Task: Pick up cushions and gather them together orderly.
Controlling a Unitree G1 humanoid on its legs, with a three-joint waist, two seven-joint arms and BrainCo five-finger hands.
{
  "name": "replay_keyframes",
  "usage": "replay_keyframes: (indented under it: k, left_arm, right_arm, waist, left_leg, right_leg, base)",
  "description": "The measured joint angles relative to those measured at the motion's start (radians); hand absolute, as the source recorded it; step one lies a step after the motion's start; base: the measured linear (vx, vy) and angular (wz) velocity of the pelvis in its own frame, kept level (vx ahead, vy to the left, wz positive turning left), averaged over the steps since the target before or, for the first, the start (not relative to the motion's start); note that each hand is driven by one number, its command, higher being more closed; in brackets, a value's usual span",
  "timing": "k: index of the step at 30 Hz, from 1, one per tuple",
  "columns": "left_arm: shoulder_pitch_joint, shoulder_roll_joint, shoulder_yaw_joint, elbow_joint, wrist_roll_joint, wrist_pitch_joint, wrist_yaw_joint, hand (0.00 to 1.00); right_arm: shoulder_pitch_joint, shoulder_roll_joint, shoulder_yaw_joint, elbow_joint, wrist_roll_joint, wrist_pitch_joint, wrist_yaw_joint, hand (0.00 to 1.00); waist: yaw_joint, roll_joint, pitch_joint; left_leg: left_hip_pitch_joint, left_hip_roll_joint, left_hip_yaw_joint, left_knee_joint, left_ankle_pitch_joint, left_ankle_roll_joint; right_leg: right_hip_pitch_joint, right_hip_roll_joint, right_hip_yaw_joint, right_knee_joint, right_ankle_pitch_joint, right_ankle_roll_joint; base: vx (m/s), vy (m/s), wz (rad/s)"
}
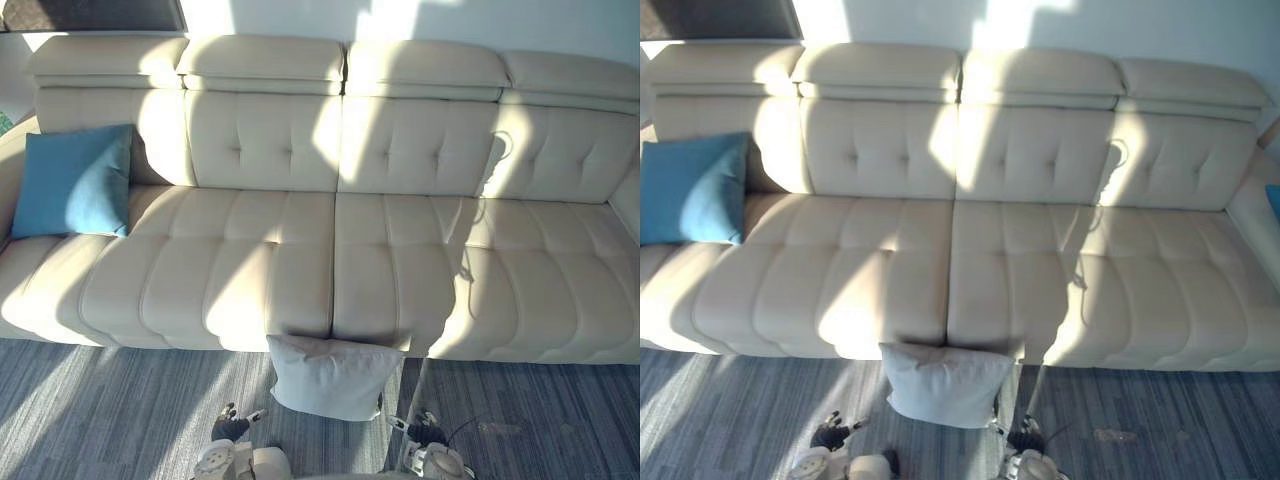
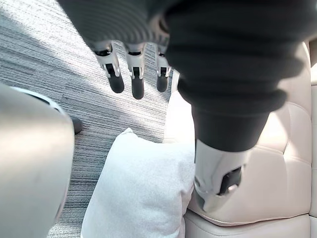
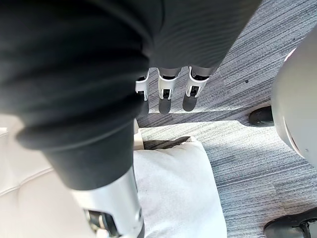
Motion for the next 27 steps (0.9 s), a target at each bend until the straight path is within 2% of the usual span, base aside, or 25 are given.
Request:
replay_keyframes:
  k: [3, 5, 6, 7, 10, 11, 13, 15, 19, 23, 27]
  left_arm:
    - [-0.021, -0.01, 0.006, -0.025, -0.01, 0.001, 0.009, 0.0]
    - [-0.074, -0.01, 0.012, -0.071, -0.048, 0.001, 0.03, 0.0]
    - [-0.084, -0.007, 0.011, -0.081, -0.058, 0.0, 0.037, 0.0]
    - [-0.106, 0.0, 0.01, -0.102, -0.078, 0.0, 0.046, 0.0]
    - [-0.138, 0.017, 0.01, -0.144, -0.117, 0.0, 0.067, 0.0]
    - [-0.168, 0.027, 0.011, -0.176, -0.144, -0.001, 0.081, 0.0]
    - [-0.196, 0.029, 0.023, -0.202, -0.157, -0.004, 0.087, 0.0]
    - [-0.281, 0.033, 0.051, -0.228, -0.183, -0.033, 0.111, 0.0]
    - [-0.414, 0.07, 0.079, -0.25, -0.205, -0.04, 0.128, 0.0]
    - [-0.567, 0.133, 0.121, -0.269, -0.216, -0.041, 0.151, 0.0]
    - [-0.663, 0.166, 0.115, -0.315, -0.224, -0.044, 0.161, 0.0]
  right_arm:
    - [-0.034, -0.025, -0.004, -0.007, 0.016, -0.006, -0.007, 0.0]
    - [-0.1, -0.058, -0.009, -0.023, 0.038, -0.011, -0.032, 0.0]
    - [-0.115, -0.065, -0.01, -0.032, 0.04, -0.011, -0.037, 0.0]
    - [-0.147, -0.081, -0.015, -0.071, 0.05, -0.014, -0.045, 0.0]
    - [-0.194, -0.104, -0.021, -0.132, 0.079, -0.023, -0.073, 0.0]
    - [-0.235, -0.114, -0.027, -0.156, 0.087, -0.031, -0.093, 0.0]
    - [-0.261, -0.119, -0.027, -0.188, 0.088, -0.036, -0.105, 0.0]
    - [-0.328, -0.132, -0.03, -0.246, 0.118, -0.047, -0.136, 0.0]
    - [-0.472, -0.144, -0.068, -0.295, 0.125, -0.065, -0.165, 0.0]
    - [-0.632, -0.196, -0.083, -0.328, 0.148, -0.082, -0.189, 0.0]
    - [-0.736, -0.235, -0.107, -0.329, 0.165, -0.09, -0.201, 0.0]
  waist:
    - [0.002, 0.022, 0.036]
    - [0.007, 0.024, 0.122]
    - [0.008, 0.024, 0.138]
    - [0.008, 0.029, 0.168]
    - [0.009, 0.02, 0.206]
    - [0.01, 0.02, 0.236]
    - [0.009, 0.019, 0.25]
    - [0.006, 0.019, 0.282]
    - [-0.003, 0.012, 0.353]
    - [-0.01, 0.01, 0.378]
    - [-0.01, 0.01, 0.385]
  left_leg:
    - [-0.123, 0.033, -0.01, 0.139, -0.042, 0.006]
    - [-0.279, 0.055, -0.024, 0.326, -0.109, 0.008]
    - [-0.314, 0.061, -0.024, 0.365, -0.12, 0.009]
    - [-0.393, 0.074, -0.028, 0.44, -0.138, 0.012]
    - [-0.518, 0.09, -0.026, 0.535, -0.161, 0.016]
    - [-0.575, 0.101, -0.028, 0.573, -0.161, 0.017]
    - [-0.627, 0.102, -0.034, 0.597, -0.158, 0.021]
    - [-0.757, 0.101, -0.049, 0.657, -0.151, 0.033]
    - [-0.921, 0.102, -0.058, 0.731, -0.14, 0.053]
    - [-1.13, 0.107, -0.073, 0.811, -0.126, 0.059]
    - [-1.241, 0.107, -0.074, 0.856, -0.122, 0.066]
  right_leg:
    - [-0.108, 0.013, 0.009, 0.099, -0.019, 0.01]
    - [-0.251, 0.005, 0.032, 0.266, -0.119, 0.015]
    - [-0.29, 0.005, 0.04, 0.306, -0.138, 0.019]
    - [-0.384, 0.005, 0.057, 0.402, -0.165, 0.017]
    - [-0.529, 0.005, 0.09, 0.532, -0.198, 0.016]
    - [-0.594, 0.01, 0.098, 0.575, -0.203, 0.013]
    - [-0.648, 0.01, 0.104, 0.608, -0.203, 0.012]
    - [-0.78, 0.006, 0.109, 0.69, -0.213, 0.002]
    - [-0.956, -0.005, 0.117, 0.792, -0.218, 0.0]
    - [-1.164, -0.006, 0.124, 0.885, -0.218, 0.001]
    - [-1.281, -0.009, 0.138, 0.941, -0.221, 0.005]
  base:
    - [-0.16, 0.021, -0.07]
    - [-0.29, 0.049, -0.13]
    - [-0.32, 0.05, -0.23]
    - [-0.14, 0.018, -0.18]
    - [-0.38, 0.036, -0.23]
    - [-0.21, 0.008, -0.18]
    - [-0.14, 0.001, -0.08]
    - [-0.16, -0.004, 0.03]
    - [-0.13, -0.006, 0.0]
    - [-0.12, -0.019, -0.02]
    - [-0.06, -0.03, -0.04]
